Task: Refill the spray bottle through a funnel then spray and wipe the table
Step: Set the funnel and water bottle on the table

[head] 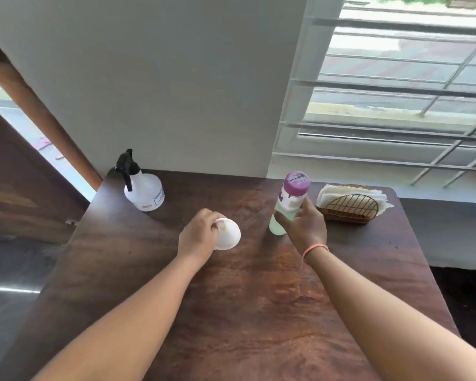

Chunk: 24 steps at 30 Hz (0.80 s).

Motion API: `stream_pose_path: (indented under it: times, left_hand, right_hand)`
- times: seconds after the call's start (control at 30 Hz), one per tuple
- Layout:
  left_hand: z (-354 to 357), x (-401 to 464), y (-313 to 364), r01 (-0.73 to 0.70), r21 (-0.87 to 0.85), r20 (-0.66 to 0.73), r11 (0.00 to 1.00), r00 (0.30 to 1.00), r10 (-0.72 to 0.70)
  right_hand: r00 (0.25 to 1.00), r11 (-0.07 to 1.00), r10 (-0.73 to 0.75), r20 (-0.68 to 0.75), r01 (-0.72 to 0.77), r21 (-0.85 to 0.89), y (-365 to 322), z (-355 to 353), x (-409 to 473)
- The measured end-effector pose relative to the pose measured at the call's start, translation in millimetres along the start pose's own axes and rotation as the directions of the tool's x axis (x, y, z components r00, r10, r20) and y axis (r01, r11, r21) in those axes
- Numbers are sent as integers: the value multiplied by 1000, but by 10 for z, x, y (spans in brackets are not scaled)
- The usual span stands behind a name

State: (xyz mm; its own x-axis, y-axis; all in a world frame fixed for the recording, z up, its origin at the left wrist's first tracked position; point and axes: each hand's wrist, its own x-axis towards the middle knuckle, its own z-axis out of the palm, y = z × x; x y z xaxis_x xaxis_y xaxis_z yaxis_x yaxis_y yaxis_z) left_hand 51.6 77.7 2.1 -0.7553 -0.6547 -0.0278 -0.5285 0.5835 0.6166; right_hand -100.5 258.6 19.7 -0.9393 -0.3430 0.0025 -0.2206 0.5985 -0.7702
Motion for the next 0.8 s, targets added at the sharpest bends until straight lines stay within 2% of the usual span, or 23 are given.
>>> stream_pose_path:
  times: [0.13,0.27,0.37,0.67,0.73,0.8]
  left_hand:
    - [88,-445,26,-111,-30,34,993,993,112]
    - [147,-871,-91,-142,-61,52,988,988,146]
    - [187,-1178,-220,-154,-102,67,983,985,161]
    - [208,-1543,-323,-89,-58,207,994,973,100]
    - [157,-1551,-342,-98,-69,194,993,975,110]
    - [84,-1552,-379,-115,-114,191,987,972,136]
  right_hand:
    - [994,999,46,-98,-47,-12,78,-132,-590]
    - [977,994,85,-194,-96,-46,165,-215,-1145]
    - [970,990,117,-215,-132,-58,208,-237,-1529]
    - [958,958,283,-46,-281,60,67,-264,-1884]
    - [935,935,356,11,-356,-6,21,-276,-1876]
    - [874,879,477,90,-476,-33,33,-220,-1873]
